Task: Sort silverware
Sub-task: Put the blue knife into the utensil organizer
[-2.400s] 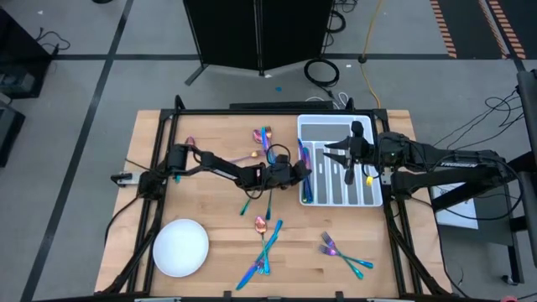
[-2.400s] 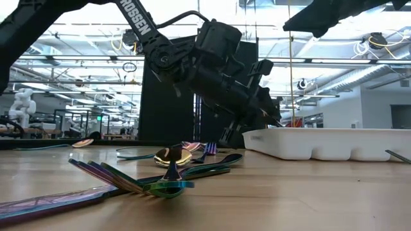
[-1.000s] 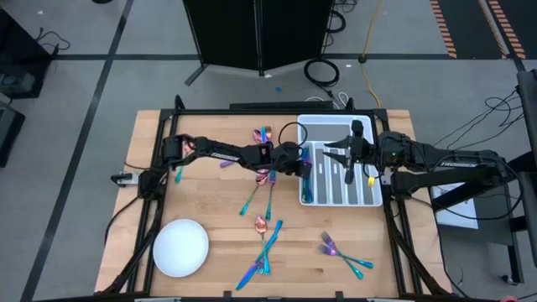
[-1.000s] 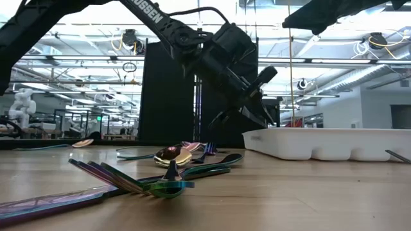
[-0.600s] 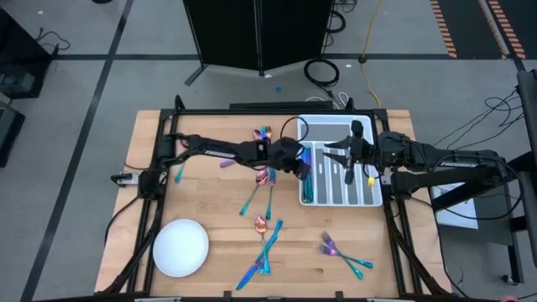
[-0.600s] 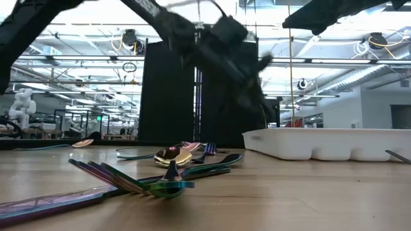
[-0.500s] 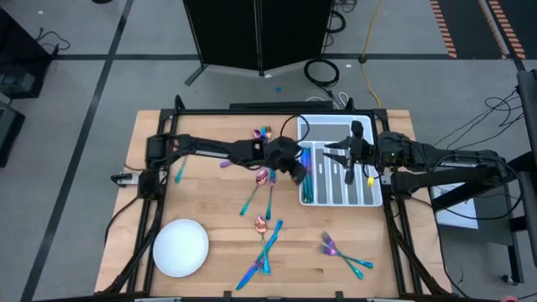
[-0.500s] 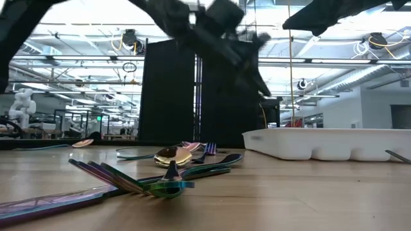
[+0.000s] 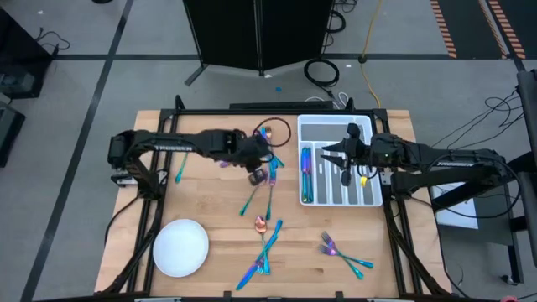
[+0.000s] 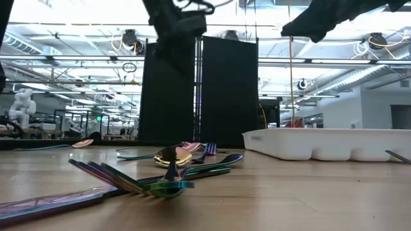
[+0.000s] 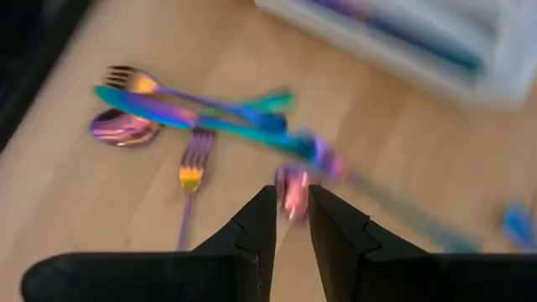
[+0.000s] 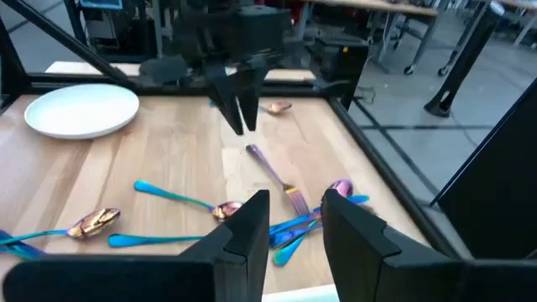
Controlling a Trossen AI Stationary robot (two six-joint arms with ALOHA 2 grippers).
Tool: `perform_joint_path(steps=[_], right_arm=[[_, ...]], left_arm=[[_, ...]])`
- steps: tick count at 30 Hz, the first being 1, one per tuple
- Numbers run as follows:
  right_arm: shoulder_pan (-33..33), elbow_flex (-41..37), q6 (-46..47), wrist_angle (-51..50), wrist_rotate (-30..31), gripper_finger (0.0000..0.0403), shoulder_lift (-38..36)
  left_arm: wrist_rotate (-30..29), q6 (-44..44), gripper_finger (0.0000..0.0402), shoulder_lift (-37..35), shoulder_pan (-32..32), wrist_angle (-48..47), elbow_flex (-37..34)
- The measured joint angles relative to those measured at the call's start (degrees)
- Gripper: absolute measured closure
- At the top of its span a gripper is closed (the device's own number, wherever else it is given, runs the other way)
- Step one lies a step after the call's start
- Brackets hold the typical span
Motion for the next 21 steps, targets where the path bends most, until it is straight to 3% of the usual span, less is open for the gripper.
perform_joint_path(steps=[3, 10, 16, 21], right_arm=[[0.01, 0.00, 1.10, 0.11, -0.21, 0.0307, 1.62], [0.00, 0.00, 0.32, 0.92, -0.18, 0.0307, 5.76], [0.01, 0.00, 0.13, 0.62, -0.18, 0.0307, 7.74], [-0.01, 0.00, 2.33, -1.64, -0.16, 0.0307, 9.08]], left_arm=[[5.57, 20.07, 0.0329, 0.08, 2.63, -2.42, -1.34], [3.42, 60.56, 0.0329, 4.65, 7.44, 6.74, -3.59], [3.09, 78.16, 0.0329, 12.68, 8.70, 12.45, -3.53], [1.40, 84.41, 0.0329, 18.44, 8.56, 15.81, -2.20]])
